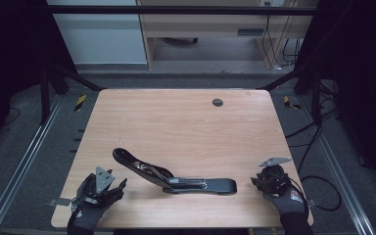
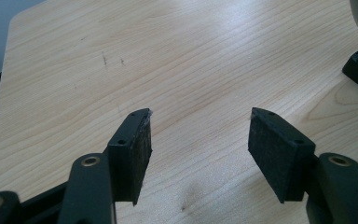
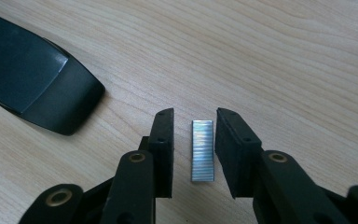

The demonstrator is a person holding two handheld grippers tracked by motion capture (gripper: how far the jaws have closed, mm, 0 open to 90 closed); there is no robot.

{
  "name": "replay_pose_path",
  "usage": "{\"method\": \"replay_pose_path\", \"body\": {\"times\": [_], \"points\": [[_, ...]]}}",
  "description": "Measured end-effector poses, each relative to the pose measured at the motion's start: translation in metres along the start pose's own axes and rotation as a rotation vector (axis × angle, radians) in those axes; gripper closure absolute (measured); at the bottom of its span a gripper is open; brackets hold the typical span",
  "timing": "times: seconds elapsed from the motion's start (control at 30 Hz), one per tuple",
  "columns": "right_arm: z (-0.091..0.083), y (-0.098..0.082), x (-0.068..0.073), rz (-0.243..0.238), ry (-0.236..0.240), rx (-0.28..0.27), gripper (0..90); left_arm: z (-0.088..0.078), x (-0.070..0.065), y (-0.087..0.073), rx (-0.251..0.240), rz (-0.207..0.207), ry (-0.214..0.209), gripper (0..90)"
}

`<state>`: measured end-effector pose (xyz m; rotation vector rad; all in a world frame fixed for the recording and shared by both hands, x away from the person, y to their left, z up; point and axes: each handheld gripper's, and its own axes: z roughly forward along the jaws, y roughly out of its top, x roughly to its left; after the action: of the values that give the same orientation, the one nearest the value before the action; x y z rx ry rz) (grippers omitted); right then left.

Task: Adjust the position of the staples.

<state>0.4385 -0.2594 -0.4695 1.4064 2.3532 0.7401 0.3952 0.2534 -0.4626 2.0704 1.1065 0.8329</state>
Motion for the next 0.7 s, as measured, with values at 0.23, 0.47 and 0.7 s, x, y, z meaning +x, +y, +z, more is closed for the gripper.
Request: {"method": "replay_pose_path", "body": {"times": [0.23,0.47,0.7], "points": [[-0.0004,0.0102,-0.0029,0.014,-0.007,0.07,67.3,0.0,0.0002,-0.0001,0.001,0.0,-0.003,38.9],[0.0041,0.0099,-0.0033,0.017,-0.003,0.101,67.4,0.0003,-0.0001,-0.0001,0.005,0.004,-0.004,38.9],[0.0052,0.0092,-0.0063,0.018,-0.006,0.117,69.1,0.0009,-0.0004,-0.0002,0.007,0.005,-0.005,38.9]]}}
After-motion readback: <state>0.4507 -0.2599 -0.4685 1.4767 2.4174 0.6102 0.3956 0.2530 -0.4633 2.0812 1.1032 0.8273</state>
